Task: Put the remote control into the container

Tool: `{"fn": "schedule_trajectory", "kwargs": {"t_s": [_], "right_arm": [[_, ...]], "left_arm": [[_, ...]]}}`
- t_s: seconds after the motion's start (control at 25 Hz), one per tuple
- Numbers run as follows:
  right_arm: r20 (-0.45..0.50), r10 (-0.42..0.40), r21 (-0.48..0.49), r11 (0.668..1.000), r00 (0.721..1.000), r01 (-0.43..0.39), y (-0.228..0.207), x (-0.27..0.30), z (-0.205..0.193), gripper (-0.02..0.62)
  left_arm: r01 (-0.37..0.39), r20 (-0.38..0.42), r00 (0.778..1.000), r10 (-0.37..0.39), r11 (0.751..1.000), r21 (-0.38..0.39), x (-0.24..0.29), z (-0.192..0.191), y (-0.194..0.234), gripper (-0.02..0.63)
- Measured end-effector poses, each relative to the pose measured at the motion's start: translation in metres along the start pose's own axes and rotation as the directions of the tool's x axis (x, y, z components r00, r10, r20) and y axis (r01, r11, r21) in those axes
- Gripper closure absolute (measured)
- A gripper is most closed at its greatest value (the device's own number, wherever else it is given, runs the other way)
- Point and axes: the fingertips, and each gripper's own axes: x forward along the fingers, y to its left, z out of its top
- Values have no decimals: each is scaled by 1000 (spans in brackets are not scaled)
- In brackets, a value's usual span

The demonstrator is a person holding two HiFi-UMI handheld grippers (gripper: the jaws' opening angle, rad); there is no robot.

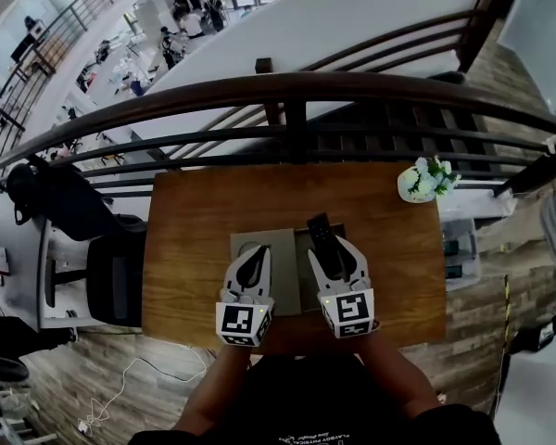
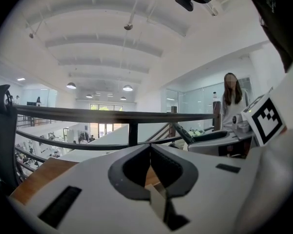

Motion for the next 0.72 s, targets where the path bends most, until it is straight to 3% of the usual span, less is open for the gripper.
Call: {"fn": "schedule_trajectory", "kwargs": {"t_s": [0.36, 0.72], "right_arm": [[-134, -79, 10, 997, 988, 81, -5, 14, -42, 379], [-245, -74, -14, 997, 967, 73, 0, 34, -88, 379]], "left_arm": [[48, -47, 998, -50, 998, -29, 13, -24, 3, 598], [53, -90, 994, -57, 997, -47, 13, -49, 12, 598]]}}
